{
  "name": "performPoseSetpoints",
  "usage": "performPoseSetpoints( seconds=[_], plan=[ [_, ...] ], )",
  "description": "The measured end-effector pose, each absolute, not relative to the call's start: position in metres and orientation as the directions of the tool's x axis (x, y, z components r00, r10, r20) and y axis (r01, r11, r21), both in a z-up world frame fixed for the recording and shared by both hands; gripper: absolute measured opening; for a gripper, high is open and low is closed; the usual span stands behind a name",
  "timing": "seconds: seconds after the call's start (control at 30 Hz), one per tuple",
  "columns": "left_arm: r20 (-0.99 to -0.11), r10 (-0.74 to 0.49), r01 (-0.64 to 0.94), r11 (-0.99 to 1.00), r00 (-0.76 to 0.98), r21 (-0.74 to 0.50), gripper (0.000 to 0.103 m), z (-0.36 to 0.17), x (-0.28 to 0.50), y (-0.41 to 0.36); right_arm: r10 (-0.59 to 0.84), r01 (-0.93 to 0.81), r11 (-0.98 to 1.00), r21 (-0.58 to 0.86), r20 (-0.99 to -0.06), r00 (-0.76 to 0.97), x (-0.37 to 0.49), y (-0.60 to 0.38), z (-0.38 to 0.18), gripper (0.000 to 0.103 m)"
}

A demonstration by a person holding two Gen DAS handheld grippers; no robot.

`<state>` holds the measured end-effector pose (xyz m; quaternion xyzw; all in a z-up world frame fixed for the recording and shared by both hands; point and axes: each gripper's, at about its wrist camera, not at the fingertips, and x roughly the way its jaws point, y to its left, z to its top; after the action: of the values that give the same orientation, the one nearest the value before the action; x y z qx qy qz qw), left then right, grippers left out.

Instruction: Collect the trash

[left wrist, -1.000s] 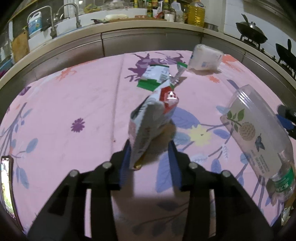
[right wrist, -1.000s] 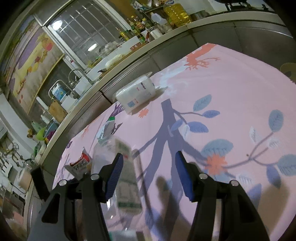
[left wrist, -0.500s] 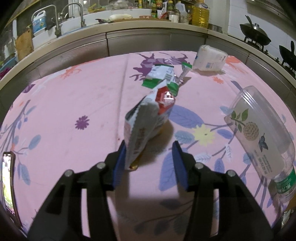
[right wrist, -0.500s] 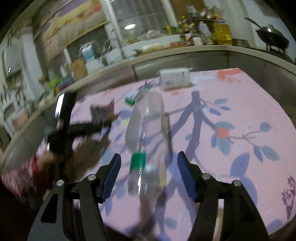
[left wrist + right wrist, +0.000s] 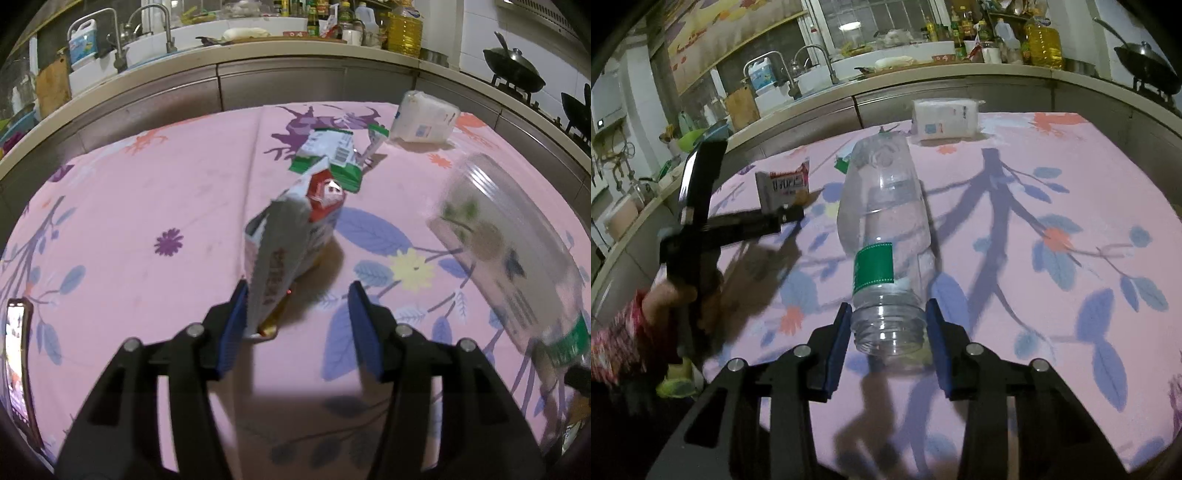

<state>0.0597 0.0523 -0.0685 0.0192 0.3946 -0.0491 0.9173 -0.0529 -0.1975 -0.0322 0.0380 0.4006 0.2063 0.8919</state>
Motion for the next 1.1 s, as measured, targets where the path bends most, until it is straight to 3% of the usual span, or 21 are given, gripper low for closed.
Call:
performPoseSetpoints(
  seconds=[0.27, 0.43, 0.6, 0.7, 0.77, 1.1],
  plan=[
    [-0.726, -0.055, 0.081, 0.997, 0.686, 0.001, 0.057, -0.068, 0.06, 0.055, 0.441, -0.352, 0.894, 0.276, -0.68, 0.586, -0.027, -0.174, -0.031, 0.04],
    [-0.726, -0.052, 0.074, 0.997, 0.685, -0.003, 0.057, -0.068, 0.061, 0.056, 0.477, -0.349, 0.878, 0.327, -0.655, 0.586, -0.037, -0.182, -0.03, 0.053],
    [-0.728, -0.055, 0.069, 0.998, 0.684, -0.011, 0.057, -0.067, 0.06, 0.058, 0.483, -0.309, 0.875, 0.372, -0.652, 0.585, -0.04, -0.193, -0.03, 0.054],
    [-0.719, -0.082, 0.074, 0.996, 0.69, -0.042, 0.066, -0.064, 0.054, 0.065, 0.489, -0.295, 0.871, 0.393, -0.638, 0.594, -0.041, -0.199, -0.024, 0.054],
    [-0.707, -0.106, 0.075, 0.994, 0.699, -0.075, 0.077, -0.061, 0.047, 0.075, 0.488, -0.296, 0.871, 0.392, -0.631, 0.603, -0.042, -0.202, -0.019, 0.054],
    [-0.645, -0.11, 0.035, 0.991, 0.756, -0.127, 0.077, -0.021, 0.05, 0.119, 0.523, -0.235, 0.839, 0.491, -0.606, 0.599, -0.033, -0.218, -0.02, 0.054]
  ],
)
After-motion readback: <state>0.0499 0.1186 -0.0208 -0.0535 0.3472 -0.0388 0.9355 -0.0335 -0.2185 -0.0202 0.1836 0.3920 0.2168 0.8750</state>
